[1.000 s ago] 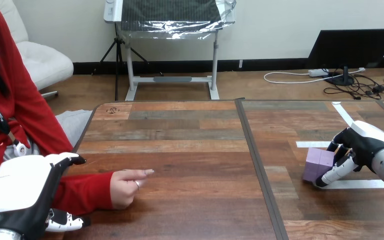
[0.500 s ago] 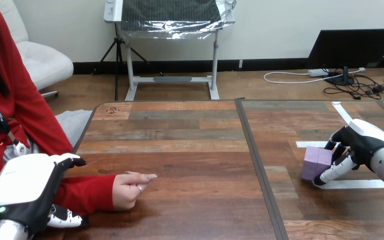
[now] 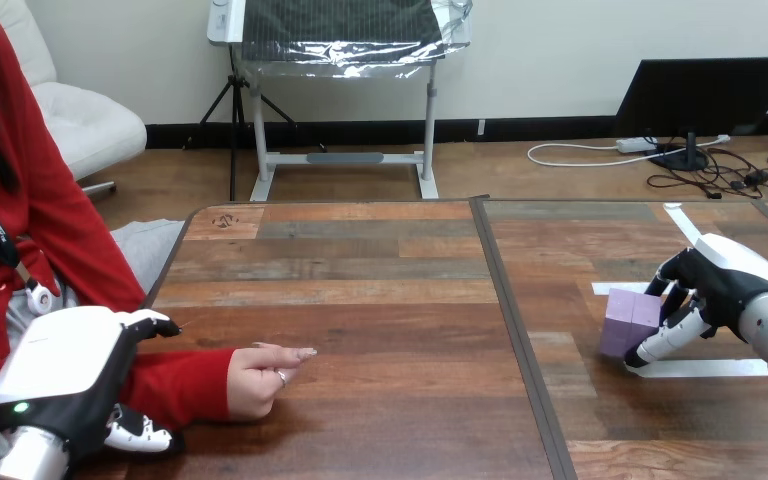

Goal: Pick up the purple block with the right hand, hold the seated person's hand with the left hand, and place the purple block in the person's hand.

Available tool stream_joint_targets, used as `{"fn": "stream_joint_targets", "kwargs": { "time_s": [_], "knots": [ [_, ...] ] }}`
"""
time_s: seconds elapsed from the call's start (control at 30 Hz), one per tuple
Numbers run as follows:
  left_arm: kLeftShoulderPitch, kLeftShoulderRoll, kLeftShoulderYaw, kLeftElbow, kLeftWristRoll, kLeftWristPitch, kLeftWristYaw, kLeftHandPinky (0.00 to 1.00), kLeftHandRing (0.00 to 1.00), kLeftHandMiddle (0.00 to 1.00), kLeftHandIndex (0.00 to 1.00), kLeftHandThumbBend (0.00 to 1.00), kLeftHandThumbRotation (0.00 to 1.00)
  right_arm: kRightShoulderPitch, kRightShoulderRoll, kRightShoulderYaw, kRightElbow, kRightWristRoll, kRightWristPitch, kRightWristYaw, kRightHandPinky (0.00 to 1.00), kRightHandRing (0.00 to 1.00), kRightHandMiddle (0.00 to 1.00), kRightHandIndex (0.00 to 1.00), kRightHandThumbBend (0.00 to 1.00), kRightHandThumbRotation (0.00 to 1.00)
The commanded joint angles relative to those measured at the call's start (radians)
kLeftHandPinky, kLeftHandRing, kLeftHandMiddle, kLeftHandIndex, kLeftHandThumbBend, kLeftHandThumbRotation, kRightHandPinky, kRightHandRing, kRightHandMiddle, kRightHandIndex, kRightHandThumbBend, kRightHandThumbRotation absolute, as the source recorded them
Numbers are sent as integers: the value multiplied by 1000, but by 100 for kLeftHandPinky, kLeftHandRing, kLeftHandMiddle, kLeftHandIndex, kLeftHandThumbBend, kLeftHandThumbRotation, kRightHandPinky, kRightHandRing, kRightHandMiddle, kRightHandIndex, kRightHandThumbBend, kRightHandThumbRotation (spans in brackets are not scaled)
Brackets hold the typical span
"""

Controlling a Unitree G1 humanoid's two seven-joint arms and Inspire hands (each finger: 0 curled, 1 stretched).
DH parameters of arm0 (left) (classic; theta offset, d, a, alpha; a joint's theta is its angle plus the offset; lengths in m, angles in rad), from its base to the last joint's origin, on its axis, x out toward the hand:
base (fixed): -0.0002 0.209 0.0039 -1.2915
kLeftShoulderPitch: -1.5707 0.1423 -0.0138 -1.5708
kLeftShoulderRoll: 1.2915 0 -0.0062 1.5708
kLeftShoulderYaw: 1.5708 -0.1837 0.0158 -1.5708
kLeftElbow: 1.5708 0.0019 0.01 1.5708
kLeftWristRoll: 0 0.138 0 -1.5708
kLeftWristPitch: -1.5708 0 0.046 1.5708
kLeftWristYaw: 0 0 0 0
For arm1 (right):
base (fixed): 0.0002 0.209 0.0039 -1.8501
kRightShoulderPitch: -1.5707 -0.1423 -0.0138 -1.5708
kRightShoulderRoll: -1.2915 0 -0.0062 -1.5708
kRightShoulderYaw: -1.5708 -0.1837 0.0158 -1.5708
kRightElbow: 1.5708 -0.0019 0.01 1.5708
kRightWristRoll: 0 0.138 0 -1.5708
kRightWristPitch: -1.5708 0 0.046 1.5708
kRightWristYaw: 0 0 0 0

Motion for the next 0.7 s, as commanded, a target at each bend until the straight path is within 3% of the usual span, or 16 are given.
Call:
{"fn": "stream_joint_targets", "kwargs": {
  "time_s": [0.0, 0.33, 0.63, 0.67],
  "knots": [
    [-95, 37, -30, 39, -13, 4, 13, 78, 79, 78, 76, 100, 15, -64, 4, -27, -38, 19, -31, -25, 42, 45, 49, 49, 85, 0],
    [-153, 41, -71, 132, -19, -9, 49, 76, 77, 77, 75, 100, 16, -65, 5, -40, -41, 21, -68, -29, 42, 45, 49, 49, 86, 0],
    [-183, 34, -92, 154, -42, 6, 19, 76, 77, 77, 74, 100, 15, -63, 5, -35, -45, 11, -96, -55, 40, 44, 48, 48, 87, 0],
    [-183, 31, -92, 136, -50, 21, -6, 76, 77, 77, 74, 100, 15, -64, 5, -35, -45, 11, -97, -56, 40, 44, 48, 48, 87, 0]
  ]
}}
